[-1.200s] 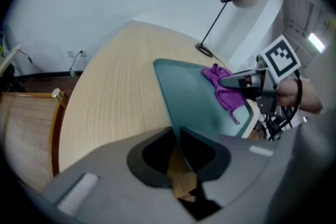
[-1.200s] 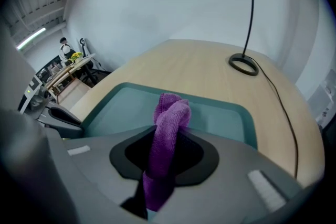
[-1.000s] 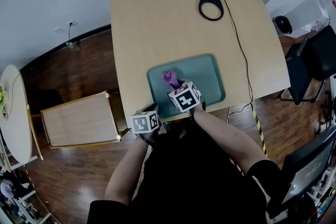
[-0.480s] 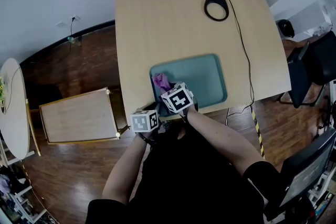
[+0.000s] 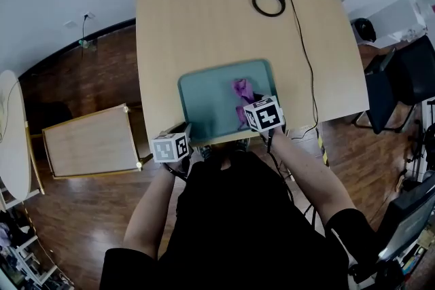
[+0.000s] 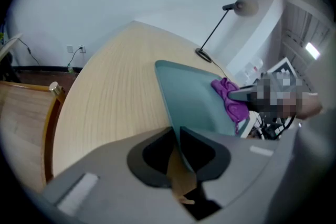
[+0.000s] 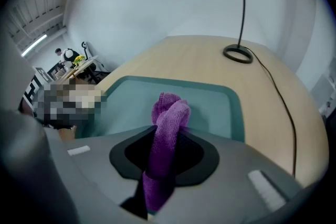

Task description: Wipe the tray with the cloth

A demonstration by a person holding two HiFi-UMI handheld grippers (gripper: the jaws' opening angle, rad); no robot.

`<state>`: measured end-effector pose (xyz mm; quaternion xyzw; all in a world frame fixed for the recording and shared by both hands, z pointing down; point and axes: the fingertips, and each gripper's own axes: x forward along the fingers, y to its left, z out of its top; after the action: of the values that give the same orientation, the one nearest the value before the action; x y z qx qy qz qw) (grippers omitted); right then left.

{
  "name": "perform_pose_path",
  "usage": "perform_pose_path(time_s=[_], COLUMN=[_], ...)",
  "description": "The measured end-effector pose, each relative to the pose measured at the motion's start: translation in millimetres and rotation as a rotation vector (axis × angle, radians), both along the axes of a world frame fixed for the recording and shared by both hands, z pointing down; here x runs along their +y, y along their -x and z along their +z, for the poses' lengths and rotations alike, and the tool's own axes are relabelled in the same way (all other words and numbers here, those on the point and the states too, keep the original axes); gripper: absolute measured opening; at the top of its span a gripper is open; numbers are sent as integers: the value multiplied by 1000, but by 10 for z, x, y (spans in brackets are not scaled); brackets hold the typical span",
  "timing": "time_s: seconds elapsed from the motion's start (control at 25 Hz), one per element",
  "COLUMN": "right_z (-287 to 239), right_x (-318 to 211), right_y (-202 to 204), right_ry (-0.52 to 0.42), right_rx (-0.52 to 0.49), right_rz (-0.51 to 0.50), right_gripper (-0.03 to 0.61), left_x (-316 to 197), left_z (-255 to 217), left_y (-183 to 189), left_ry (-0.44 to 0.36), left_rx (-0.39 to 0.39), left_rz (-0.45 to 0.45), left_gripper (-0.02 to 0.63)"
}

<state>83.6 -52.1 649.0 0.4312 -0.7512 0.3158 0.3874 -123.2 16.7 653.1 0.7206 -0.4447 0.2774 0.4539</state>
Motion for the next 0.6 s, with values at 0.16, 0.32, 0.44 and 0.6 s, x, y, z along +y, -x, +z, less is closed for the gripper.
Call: perform_pose_path(time_s=[0.16, 0.32, 0.44, 0.6], right_z=[18, -3, -20, 10], right_x=[38, 45, 38, 168], right_y=[-626, -1056, -1034, -635], right_ry=[-5, -15, -22, 2], right_rx=[55, 59, 44, 19], right_rz=[57, 88, 107, 86], right_gripper=[86, 85, 86, 86], left_x=[24, 14, -30, -18], left_z=[47, 39, 11, 38], left_y=[-9, -62, -44, -52], left_ry=[0, 3, 0, 10], left_rx=[12, -2, -17, 51], left_rz=[5, -1, -19, -45], left_gripper=[67, 66, 66, 61])
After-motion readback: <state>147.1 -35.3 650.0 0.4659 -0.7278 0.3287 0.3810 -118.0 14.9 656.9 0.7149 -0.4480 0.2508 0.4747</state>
